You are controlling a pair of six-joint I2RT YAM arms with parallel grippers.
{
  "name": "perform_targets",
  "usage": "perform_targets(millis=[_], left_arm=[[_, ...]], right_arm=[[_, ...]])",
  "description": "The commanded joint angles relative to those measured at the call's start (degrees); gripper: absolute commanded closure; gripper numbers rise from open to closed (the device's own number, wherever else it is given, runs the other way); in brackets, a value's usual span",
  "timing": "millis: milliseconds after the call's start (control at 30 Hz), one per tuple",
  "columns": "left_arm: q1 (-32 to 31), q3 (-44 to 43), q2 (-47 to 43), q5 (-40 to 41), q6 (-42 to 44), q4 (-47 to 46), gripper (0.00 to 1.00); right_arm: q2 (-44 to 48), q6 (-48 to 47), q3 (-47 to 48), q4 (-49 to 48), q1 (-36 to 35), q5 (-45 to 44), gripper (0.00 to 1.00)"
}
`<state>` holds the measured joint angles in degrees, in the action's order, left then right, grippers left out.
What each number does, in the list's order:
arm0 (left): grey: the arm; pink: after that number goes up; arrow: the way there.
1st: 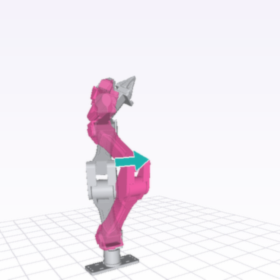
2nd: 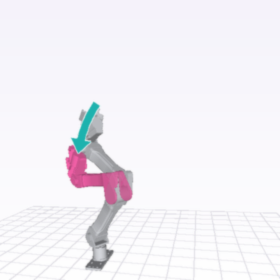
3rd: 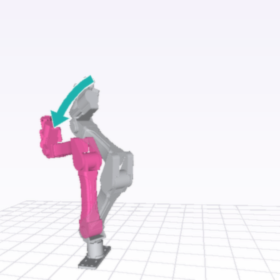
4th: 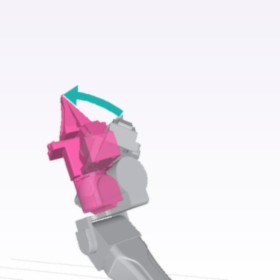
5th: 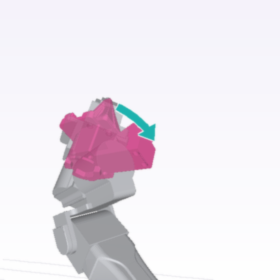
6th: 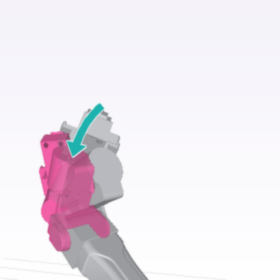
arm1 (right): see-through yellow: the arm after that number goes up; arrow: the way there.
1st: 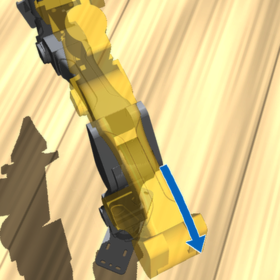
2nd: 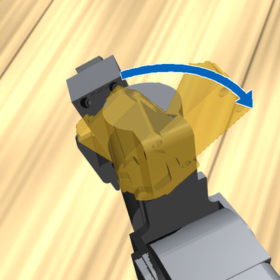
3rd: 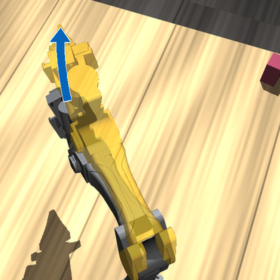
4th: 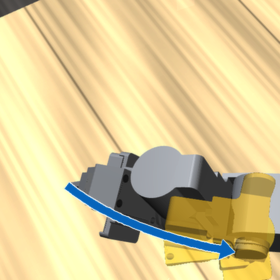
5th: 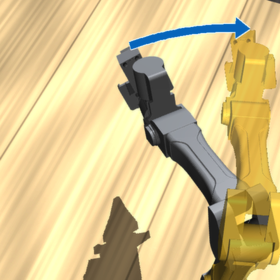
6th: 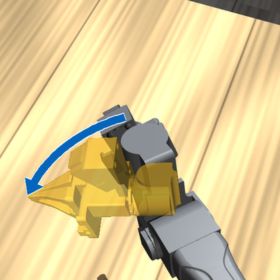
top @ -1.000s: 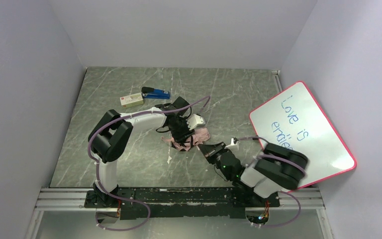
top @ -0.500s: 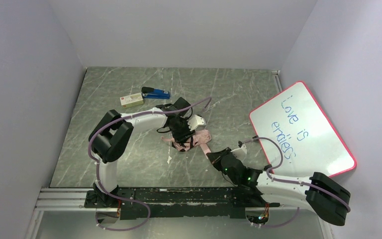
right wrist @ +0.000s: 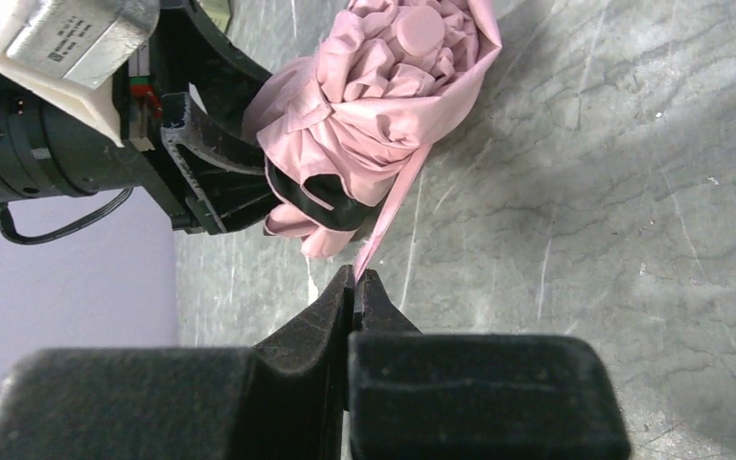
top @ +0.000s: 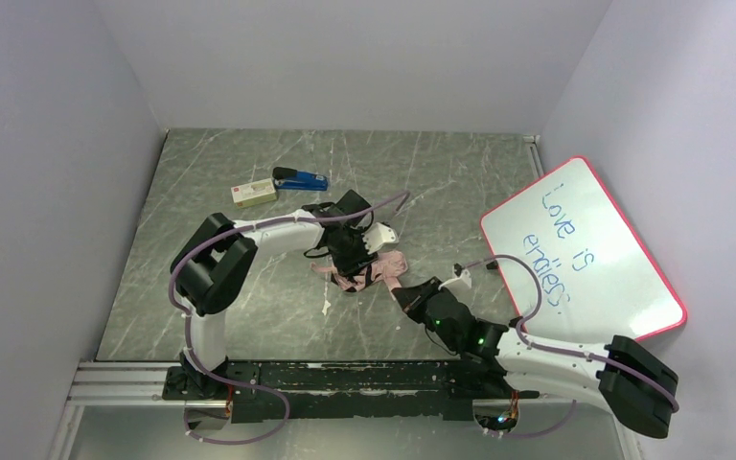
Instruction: Put away the umbrella
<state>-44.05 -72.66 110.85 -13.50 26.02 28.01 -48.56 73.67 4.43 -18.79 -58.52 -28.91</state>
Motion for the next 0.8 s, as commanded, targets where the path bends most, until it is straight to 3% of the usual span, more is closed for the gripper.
perform_targets(millis=[0, 767], left_arm=[[0.85, 3.29, 4.11, 13.40, -1.67, -2.57, 0.95], [-3.87, 7.40, 2.44, 16.03, -0.99, -5.44, 0.95]], right_arm=[[3.37, -1.65, 1.45, -5.03, -1.09, 1.99, 1.00], [-12.17, -0.73, 3.60, -22.93, 1.42, -2.78, 1.00]])
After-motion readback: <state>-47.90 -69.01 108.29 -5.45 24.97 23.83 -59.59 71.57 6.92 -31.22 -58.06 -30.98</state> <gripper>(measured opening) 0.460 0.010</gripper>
